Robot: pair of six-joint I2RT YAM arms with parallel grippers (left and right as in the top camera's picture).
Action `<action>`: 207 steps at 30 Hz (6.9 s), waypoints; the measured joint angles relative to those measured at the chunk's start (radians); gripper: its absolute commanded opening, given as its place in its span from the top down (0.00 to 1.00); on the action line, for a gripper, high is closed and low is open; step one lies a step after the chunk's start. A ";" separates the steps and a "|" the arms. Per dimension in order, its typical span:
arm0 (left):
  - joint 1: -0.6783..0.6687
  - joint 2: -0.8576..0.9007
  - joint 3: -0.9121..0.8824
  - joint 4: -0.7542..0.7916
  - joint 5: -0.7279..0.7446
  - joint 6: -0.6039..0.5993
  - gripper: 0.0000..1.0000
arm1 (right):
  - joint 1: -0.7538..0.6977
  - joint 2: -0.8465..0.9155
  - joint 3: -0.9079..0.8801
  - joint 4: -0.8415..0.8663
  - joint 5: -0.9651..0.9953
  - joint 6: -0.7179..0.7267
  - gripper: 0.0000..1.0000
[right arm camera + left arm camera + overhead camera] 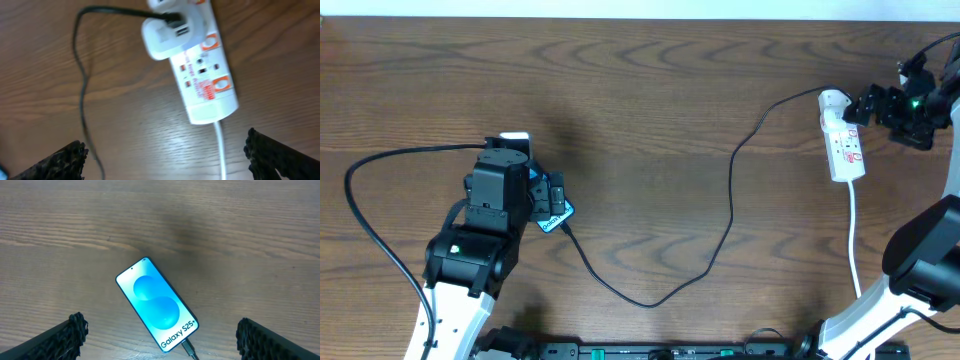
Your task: Plug charger to phone and switch on socket
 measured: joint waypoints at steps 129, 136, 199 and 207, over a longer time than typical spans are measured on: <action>0.000 0.000 0.000 0.000 0.000 0.000 0.02 | -0.003 0.234 -0.124 0.335 -0.193 -0.309 0.01; 0.000 0.000 0.000 0.000 0.000 0.000 0.03 | -0.003 0.234 -0.124 0.334 -0.193 -0.298 0.01; 0.000 0.000 0.000 0.000 0.000 0.000 0.03 | -0.020 0.204 -0.200 0.430 -0.267 -0.259 0.01; 0.000 0.000 0.000 0.000 0.000 0.000 0.03 | -0.020 0.198 -0.215 0.449 -0.269 -0.250 0.01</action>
